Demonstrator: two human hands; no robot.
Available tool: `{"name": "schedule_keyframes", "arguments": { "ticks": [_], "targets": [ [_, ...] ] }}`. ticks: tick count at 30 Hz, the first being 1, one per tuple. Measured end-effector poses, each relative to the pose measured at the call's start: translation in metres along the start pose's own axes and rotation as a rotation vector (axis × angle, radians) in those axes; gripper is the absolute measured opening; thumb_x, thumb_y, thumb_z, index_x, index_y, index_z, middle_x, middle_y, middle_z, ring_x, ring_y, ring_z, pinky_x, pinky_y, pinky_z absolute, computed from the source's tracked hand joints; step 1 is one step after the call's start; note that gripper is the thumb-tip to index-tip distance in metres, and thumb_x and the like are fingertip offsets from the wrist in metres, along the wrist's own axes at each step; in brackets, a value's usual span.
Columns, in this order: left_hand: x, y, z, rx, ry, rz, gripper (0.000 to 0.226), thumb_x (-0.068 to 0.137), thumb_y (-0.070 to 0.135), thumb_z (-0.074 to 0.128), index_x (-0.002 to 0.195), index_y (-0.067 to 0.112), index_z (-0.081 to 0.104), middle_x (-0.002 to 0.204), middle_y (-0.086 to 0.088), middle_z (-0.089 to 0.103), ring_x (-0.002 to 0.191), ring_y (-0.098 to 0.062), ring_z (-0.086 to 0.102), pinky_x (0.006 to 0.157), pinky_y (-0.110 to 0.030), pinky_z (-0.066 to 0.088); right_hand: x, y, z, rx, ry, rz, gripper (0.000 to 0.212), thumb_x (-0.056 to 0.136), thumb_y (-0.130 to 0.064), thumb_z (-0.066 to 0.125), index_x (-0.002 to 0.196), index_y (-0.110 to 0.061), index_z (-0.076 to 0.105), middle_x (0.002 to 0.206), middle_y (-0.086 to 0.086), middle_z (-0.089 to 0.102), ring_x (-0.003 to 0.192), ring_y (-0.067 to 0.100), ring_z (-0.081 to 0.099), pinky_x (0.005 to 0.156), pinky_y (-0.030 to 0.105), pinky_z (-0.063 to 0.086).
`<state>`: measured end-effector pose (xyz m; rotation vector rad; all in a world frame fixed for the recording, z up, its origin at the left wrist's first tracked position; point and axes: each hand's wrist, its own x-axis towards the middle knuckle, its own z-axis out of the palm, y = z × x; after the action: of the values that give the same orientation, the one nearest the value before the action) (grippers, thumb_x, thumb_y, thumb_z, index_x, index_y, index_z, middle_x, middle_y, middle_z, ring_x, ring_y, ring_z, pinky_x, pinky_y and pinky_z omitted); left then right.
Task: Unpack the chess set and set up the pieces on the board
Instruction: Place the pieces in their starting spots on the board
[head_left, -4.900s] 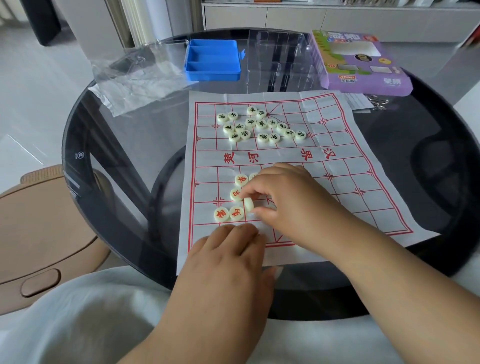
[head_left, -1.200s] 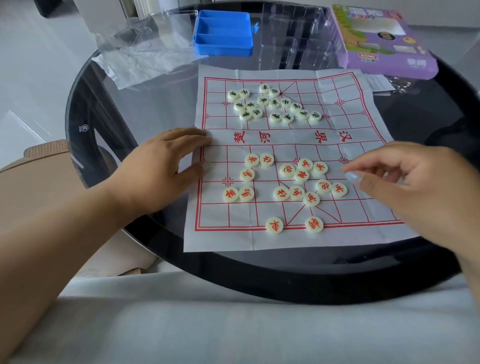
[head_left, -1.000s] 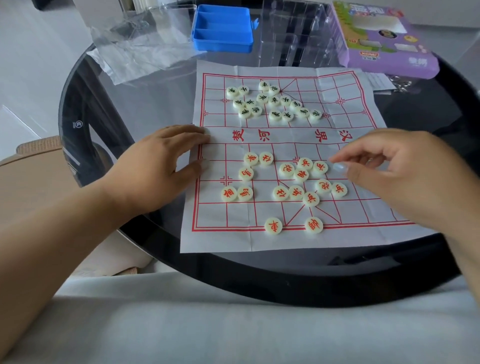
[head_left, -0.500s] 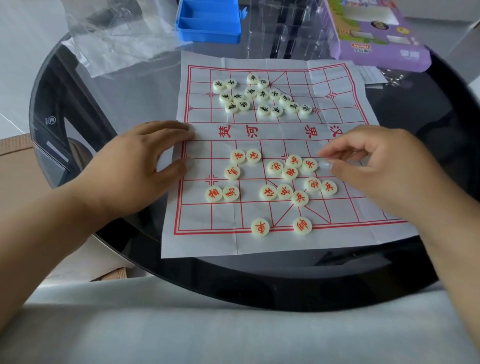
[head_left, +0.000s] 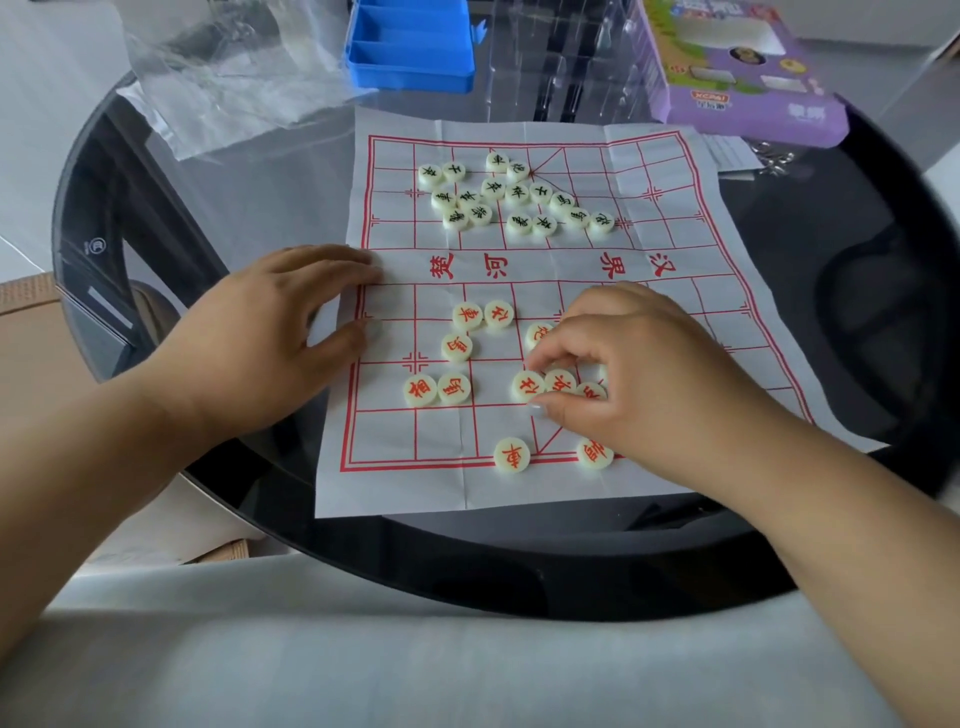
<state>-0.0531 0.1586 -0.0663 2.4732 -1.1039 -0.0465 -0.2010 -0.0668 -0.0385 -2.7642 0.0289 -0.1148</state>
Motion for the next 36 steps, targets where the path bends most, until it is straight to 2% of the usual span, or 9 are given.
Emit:
{"name": "schedule_keyframes", "arguments": {
  "ticks": [4, 7, 12, 17, 24, 27, 29, 32, 36],
  "targets": [
    [0.000, -0.001, 0.001, 0.001, 0.013, 0.000, 0.051, 0.090, 0.048, 0.045, 0.133, 0.023, 0.052, 0.139, 0.005, 0.048, 0.121, -0.018, 0.051, 0.094, -0.037, 0.046, 0.000, 0.000, -0.001, -0.001, 0.024, -0.035, 0.017, 0.077, -0.032, 0.072, 0.091, -0.024, 0.070, 0.087, -0.010, 0.055, 0.088, 0.007, 0.044, 0.079, 0.022, 0.034],
    [0.000, -0.002, 0.003, 0.004, 0.019, -0.002, 0.046, 0.091, 0.044, 0.051, 0.133, 0.023, 0.053, 0.139, 0.006, 0.048, 0.124, -0.017, 0.048, 0.098, -0.038, 0.045, -0.014, 0.006, -0.016, 0.065, 0.039, 0.008, 0.018, 0.073, -0.038, 0.070, 0.089, -0.030, 0.066, 0.084, -0.014, 0.054, 0.081, 0.003, 0.046, 0.071, 0.010, 0.036],
    [0.001, -0.004, 0.003, 0.014, 0.008, 0.008, 0.053, 0.090, 0.054, 0.041, 0.132, 0.024, 0.054, 0.138, 0.006, 0.049, 0.125, -0.017, 0.048, 0.098, -0.037, 0.043, -0.053, 0.025, -0.035, 0.142, 0.086, 0.135, 0.014, 0.072, -0.038, 0.073, 0.082, -0.037, 0.064, 0.081, -0.013, 0.059, 0.080, 0.001, 0.054, 0.066, 0.004, 0.037],
    [0.002, -0.001, 0.002, 0.007, 0.004, 0.007, 0.062, 0.081, 0.053, 0.037, 0.131, 0.023, 0.054, 0.138, 0.006, 0.050, 0.124, -0.019, 0.049, 0.095, -0.036, 0.043, -0.070, 0.032, -0.023, 0.184, 0.020, 0.220, 0.015, 0.067, -0.032, 0.070, 0.080, -0.038, 0.067, 0.083, -0.015, 0.062, 0.085, 0.001, 0.057, 0.067, 0.003, 0.040],
    [0.001, -0.002, 0.002, 0.009, 0.014, 0.004, 0.055, 0.089, 0.056, 0.041, 0.130, 0.023, 0.055, 0.137, 0.006, 0.051, 0.124, -0.017, 0.048, 0.098, -0.034, 0.041, -0.070, 0.030, -0.018, 0.152, -0.028, 0.209, 0.027, 0.069, -0.032, 0.071, 0.086, -0.050, 0.060, 0.086, -0.021, 0.059, 0.091, -0.003, 0.054, 0.073, 0.005, 0.041],
    [0.001, -0.002, 0.002, 0.007, 0.010, -0.009, 0.055, 0.084, 0.050, 0.042, 0.131, 0.024, 0.055, 0.138, 0.006, 0.050, 0.125, -0.016, 0.048, 0.099, -0.034, 0.041, -0.072, 0.020, -0.015, 0.081, 0.093, 0.143, 0.025, 0.074, -0.043, 0.069, 0.098, -0.043, 0.063, 0.088, -0.018, 0.054, 0.090, 0.000, 0.050, 0.071, 0.006, 0.039],
    [0.000, 0.000, 0.001, 0.002, 0.015, -0.014, 0.055, 0.082, 0.049, 0.042, 0.130, 0.024, 0.055, 0.138, 0.007, 0.050, 0.125, -0.015, 0.047, 0.100, -0.033, 0.040, -0.072, 0.006, -0.008, -0.016, 0.139, 0.030, 0.040, 0.078, -0.051, 0.060, 0.111, -0.030, 0.067, 0.091, -0.013, 0.050, 0.089, 0.005, 0.045, 0.078, 0.015, 0.039],
    [0.000, 0.001, 0.000, 0.003, 0.011, -0.024, 0.056, 0.082, 0.049, 0.042, 0.131, 0.024, 0.054, 0.138, 0.007, 0.049, 0.126, -0.014, 0.046, 0.101, -0.031, 0.038, -0.073, -0.016, 0.009, -0.142, 0.096, -0.108, 0.054, 0.083, -0.057, 0.046, 0.120, -0.023, 0.065, 0.087, -0.009, 0.043, 0.085, 0.012, 0.039, 0.074, 0.029, 0.044],
    [-0.001, -0.001, 0.000, 0.010, 0.017, -0.018, 0.053, 0.086, 0.048, 0.043, 0.131, 0.024, 0.054, 0.139, 0.008, 0.049, 0.127, -0.013, 0.046, 0.103, -0.033, 0.039, -0.072, -0.026, 0.018, -0.251, 0.042, -0.149, 0.059, 0.087, -0.058, 0.036, 0.127, -0.022, 0.060, 0.084, -0.011, 0.036, 0.082, 0.012, 0.036, 0.073, 0.030, 0.043]
  ]
}}
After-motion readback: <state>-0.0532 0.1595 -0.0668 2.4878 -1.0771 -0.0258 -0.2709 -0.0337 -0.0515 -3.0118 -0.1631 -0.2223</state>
